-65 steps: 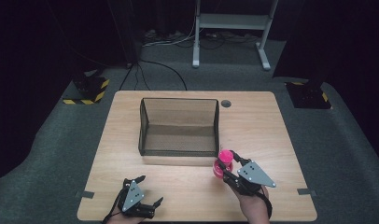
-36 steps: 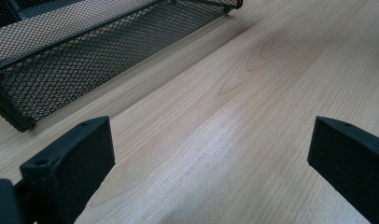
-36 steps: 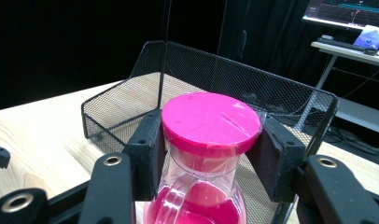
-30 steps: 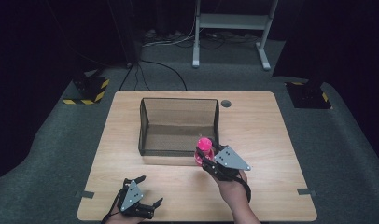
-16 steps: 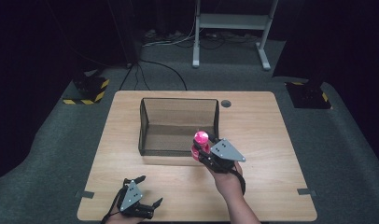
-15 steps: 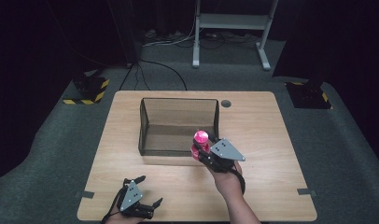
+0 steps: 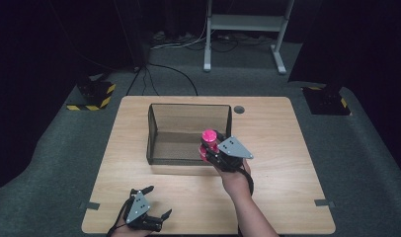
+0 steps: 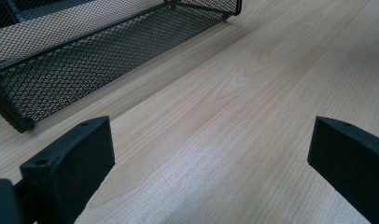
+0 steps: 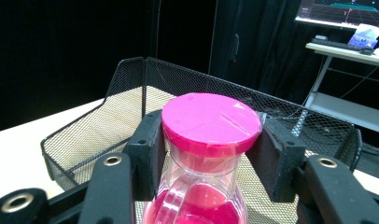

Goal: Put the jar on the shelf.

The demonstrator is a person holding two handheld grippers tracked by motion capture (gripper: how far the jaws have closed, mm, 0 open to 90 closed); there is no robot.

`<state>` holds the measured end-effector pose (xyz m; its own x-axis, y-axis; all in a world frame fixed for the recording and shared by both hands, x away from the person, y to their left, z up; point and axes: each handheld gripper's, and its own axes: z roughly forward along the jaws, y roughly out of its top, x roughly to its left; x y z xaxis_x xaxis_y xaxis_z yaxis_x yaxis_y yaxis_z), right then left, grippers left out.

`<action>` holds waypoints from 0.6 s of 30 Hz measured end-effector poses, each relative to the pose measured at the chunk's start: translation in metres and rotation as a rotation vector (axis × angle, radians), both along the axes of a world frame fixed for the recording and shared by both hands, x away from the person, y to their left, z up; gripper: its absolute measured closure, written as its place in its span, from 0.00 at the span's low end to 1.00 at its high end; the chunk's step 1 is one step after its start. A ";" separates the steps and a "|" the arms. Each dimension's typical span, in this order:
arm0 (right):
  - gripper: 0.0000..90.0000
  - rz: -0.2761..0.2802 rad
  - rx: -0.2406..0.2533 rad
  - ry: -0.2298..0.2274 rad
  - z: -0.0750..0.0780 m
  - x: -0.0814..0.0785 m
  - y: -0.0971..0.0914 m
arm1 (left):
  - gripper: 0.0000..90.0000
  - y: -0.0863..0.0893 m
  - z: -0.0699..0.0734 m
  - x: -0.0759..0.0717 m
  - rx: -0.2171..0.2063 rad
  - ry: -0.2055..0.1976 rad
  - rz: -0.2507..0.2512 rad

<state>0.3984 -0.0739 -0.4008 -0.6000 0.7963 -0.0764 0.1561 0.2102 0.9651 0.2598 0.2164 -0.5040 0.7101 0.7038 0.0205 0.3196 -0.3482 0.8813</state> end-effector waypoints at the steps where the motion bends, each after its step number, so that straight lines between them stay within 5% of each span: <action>1: 0.54 -0.001 0.001 0.000 -0.001 0.002 0.001 | 0.01 0.000 0.000 0.000 -0.003 0.000 0.000; 18: 0.54 -0.022 0.018 0.006 -0.011 0.026 0.015 | 0.01 0.002 0.000 0.000 -0.014 0.001 -0.005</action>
<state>0.4247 -0.0586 -0.4120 -0.5827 0.8106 -0.0585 0.1663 0.1894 0.9677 0.2594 0.2181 -0.5040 0.7133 0.7007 0.0096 0.3190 -0.3369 0.8859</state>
